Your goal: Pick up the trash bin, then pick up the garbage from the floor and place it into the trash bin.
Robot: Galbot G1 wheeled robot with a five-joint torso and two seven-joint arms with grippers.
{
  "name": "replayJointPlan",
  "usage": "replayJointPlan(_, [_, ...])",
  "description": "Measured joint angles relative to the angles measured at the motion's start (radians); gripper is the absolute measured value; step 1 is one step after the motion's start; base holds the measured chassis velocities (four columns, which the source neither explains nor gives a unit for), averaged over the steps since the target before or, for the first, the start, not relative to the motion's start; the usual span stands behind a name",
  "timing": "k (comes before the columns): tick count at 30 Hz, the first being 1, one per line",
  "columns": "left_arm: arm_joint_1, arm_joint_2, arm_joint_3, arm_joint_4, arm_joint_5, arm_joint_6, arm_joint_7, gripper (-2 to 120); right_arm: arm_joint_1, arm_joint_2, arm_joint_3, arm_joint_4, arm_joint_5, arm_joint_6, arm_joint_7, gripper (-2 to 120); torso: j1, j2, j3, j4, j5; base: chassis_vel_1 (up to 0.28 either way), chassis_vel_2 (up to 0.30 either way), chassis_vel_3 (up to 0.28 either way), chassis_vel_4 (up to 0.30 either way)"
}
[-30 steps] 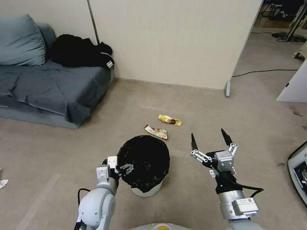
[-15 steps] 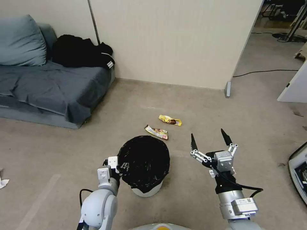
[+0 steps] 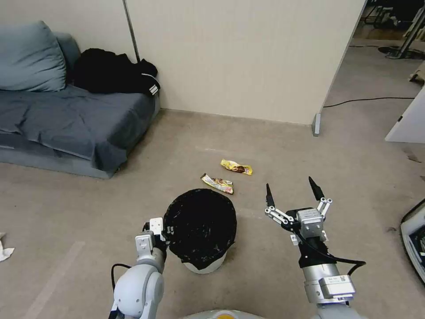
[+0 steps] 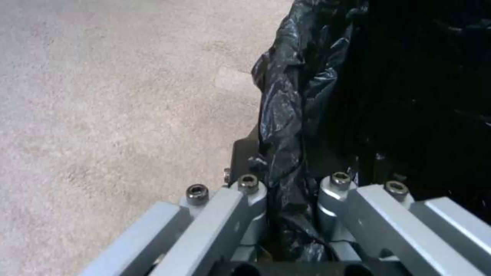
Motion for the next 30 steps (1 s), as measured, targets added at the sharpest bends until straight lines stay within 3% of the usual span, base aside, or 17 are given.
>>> replayJointPlan(7, [0.021,0.000,0.005,-0.034,0.010,0.000,-0.013,5,0.001,0.000,-0.005,0.011,-0.008,-0.009,0.027,100,0.000,0.000,0.000,-0.0002,-0.0011,0.000,0.000,0.000,0.000])
replayJointPlan(11, [0.046,0.006,0.012,-0.097,0.012,0.000,-0.037,3,0.001,0.000,-0.008,0.013,-0.002,-0.002,0.028,100,0.000,0.000,0.000,-0.0005,-0.0019,0.000,0.000,0.000,0.000])
replayJointPlan(23, [0.142,0.068,-0.043,-0.395,0.041,-0.020,-0.089,2,0.006,0.000,-0.030,0.004,0.039,0.037,0.033,100,0.000,0.000,0.000,0.0001,-0.0005,0.000,0.000,0.000,0.000])
replayJointPlan(30, [0.228,0.126,-0.039,-0.479,0.051,-0.023,-0.120,1,0.006,0.000,-0.060,-0.009,0.044,0.061,0.013,100,0.000,0.000,0.000,0.0000,-0.0002,0.000,0.000,0.000,0.000])
